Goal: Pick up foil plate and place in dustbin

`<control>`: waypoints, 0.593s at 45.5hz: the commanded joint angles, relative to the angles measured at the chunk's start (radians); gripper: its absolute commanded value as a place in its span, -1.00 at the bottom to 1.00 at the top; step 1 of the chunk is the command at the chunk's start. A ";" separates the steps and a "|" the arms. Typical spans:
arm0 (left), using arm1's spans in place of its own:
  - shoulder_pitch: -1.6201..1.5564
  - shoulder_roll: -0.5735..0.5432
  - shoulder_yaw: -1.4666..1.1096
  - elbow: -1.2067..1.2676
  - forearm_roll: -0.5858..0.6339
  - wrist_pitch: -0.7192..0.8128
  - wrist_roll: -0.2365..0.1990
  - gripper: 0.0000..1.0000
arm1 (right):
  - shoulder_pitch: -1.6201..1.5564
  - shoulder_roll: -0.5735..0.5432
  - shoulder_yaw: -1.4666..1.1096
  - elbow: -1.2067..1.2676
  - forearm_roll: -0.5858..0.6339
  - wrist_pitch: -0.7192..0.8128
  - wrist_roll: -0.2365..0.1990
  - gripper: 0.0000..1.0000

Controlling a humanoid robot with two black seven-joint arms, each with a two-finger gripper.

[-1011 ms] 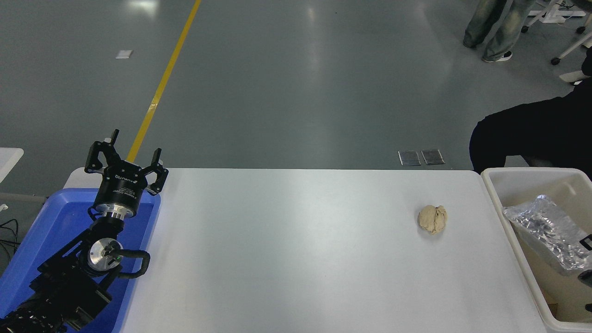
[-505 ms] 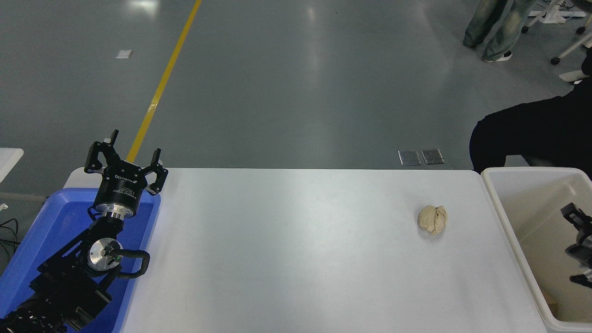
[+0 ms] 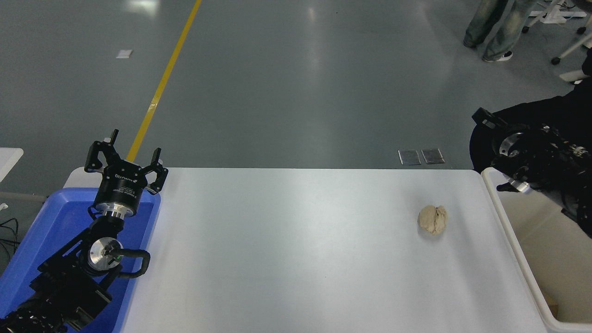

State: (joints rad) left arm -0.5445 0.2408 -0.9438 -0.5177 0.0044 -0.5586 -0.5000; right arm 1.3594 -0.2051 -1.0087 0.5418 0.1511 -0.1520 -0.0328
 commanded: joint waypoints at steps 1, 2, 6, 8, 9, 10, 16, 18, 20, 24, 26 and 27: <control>0.000 0.000 0.000 0.001 0.000 -0.001 0.000 0.96 | 0.188 0.062 -0.071 0.194 -0.007 0.178 -0.001 1.00; 0.000 0.000 -0.001 0.001 0.000 0.000 0.000 0.96 | 0.204 0.070 -0.079 0.208 -0.008 0.195 -0.001 1.00; 0.002 0.000 -0.001 -0.001 0.000 0.000 0.000 0.96 | 0.256 0.096 -0.103 0.248 -0.010 0.271 -0.001 1.00; 0.000 0.000 -0.001 0.001 0.000 0.000 0.000 0.96 | 0.282 0.098 -0.108 0.266 -0.010 0.317 -0.002 1.00; 0.002 0.000 -0.001 0.001 0.000 0.000 0.000 0.96 | 0.294 0.096 -0.108 0.274 -0.010 0.342 -0.002 1.00; 0.002 0.000 -0.001 0.001 0.000 0.000 0.000 0.96 | 0.308 0.096 -0.108 0.282 -0.010 0.367 -0.002 1.00; 0.002 0.000 -0.001 0.001 0.000 0.000 0.000 0.96 | 0.392 0.093 -0.143 0.360 -0.015 0.508 -0.028 1.00; 0.002 0.000 -0.001 0.001 0.000 0.000 0.000 0.96 | 0.423 0.093 -0.165 0.389 -0.015 0.543 -0.036 1.00; 0.002 0.000 -0.001 0.001 0.000 0.000 -0.002 0.96 | 0.452 0.093 -0.179 0.418 -0.015 0.575 -0.038 1.00; 0.002 0.000 -0.003 0.001 0.000 0.000 -0.002 0.96 | 0.521 0.089 -0.186 0.507 -0.015 0.620 -0.039 1.00; 0.002 0.000 -0.003 0.001 0.000 0.000 -0.002 0.96 | 0.556 0.087 -0.189 0.558 -0.015 0.629 -0.039 1.00; 0.002 0.000 -0.003 0.001 0.000 0.000 -0.002 0.96 | 0.573 0.084 -0.189 0.585 -0.015 0.632 -0.041 1.00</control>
State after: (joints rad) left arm -0.5430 0.2408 -0.9454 -0.5170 0.0049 -0.5589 -0.5002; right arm 1.7630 -0.1191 -1.1572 0.9241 0.1383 0.3397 -0.0598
